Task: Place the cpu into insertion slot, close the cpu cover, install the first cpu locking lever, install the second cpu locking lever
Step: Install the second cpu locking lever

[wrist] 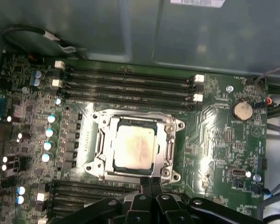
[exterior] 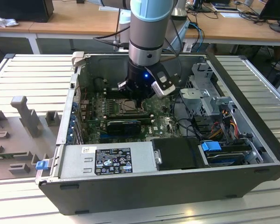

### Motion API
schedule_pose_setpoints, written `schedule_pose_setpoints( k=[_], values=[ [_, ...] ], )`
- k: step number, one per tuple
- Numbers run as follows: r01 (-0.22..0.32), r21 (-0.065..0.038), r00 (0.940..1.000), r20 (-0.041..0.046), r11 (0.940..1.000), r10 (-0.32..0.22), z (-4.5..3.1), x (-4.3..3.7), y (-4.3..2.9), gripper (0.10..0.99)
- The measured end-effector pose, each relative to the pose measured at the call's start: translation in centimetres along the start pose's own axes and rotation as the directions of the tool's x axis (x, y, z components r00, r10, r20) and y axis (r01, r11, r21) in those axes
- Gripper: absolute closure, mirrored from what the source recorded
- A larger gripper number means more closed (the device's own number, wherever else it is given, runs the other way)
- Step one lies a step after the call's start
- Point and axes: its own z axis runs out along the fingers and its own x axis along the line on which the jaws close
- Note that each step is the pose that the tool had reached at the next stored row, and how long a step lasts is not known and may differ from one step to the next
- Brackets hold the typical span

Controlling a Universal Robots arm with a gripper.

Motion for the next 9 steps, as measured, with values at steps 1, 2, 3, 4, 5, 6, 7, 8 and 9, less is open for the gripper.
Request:
schedule_pose_setpoints(
  k=[1, 2, 3, 4, 5, 6, 7, 8, 9],
  values=[
    [0.0, -0.003, 1.0, -0.0007, 1.0, 0.0, 0.02, 0.01, -0.18, 0.98],
    [0.0, -0.011, 1.0, -0.0024, 0.9999, 0.0, 0.02, 0.03, -0.31, 0.98],
    [-0.001, -0.02, 1.0, -0.0051, 0.9998, 0.0, 0.03, 0.04, -0.41, 0.98],
    [-0.001, -0.027, 1.0, -0.0098, 0.9996, 0.001, 0.03, 0.04, -0.5, 0.98],
    [-0.003, -0.031, 0.9999, -0.0153, 0.9995, 0.002, 0.04, 0.05, -0.54, 0.98],
    [-0.007, -0.033, 0.9997, -0.0219, 0.9994, 0.006, 0.09, 0.05, -0.58, 0.98],
    [-0.009, -0.034, 0.9996, -0.026, 0.9994, 0.008, 0.11, 0.07, -0.7, 0.98],
    [-0.011, -0.036, 0.9995, -0.0291, 0.9993, 0.01, 0.15, 0.1, -1.0, 0.98],
    [-0.012, -0.052, 0.9996, -0.0279, 0.9986, 0.01, 0.12, 0.31, -1.48, 0.98]
  ],
)
